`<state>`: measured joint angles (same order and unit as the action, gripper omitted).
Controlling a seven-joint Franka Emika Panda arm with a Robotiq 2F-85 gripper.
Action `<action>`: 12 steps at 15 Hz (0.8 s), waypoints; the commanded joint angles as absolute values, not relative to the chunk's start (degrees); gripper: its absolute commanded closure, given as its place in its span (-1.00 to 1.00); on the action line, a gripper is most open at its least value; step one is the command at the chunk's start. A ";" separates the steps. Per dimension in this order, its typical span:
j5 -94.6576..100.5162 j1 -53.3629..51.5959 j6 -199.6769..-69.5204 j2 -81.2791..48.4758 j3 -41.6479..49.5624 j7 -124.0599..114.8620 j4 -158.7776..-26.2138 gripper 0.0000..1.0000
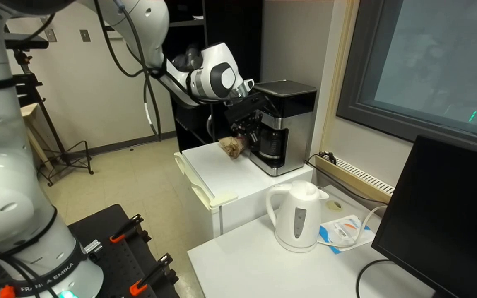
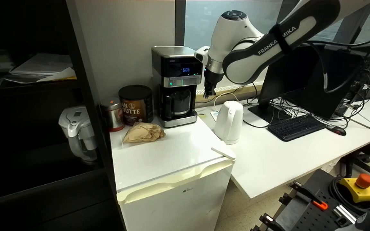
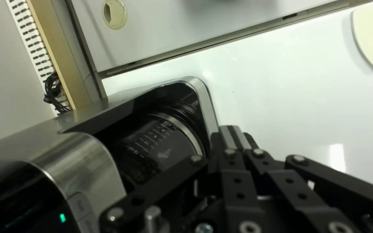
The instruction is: Press a button on the coffeemaker.
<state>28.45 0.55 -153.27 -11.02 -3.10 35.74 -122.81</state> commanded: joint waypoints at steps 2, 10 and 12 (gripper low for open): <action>31.47 -1.14 -151.45 -7.21 -2.86 37.04 -126.78 0.99; 30.14 -1.59 -149.58 -3.05 -3.46 41.01 -131.89 0.99; 28.96 -1.69 -148.76 -1.79 -3.79 42.84 -133.58 0.99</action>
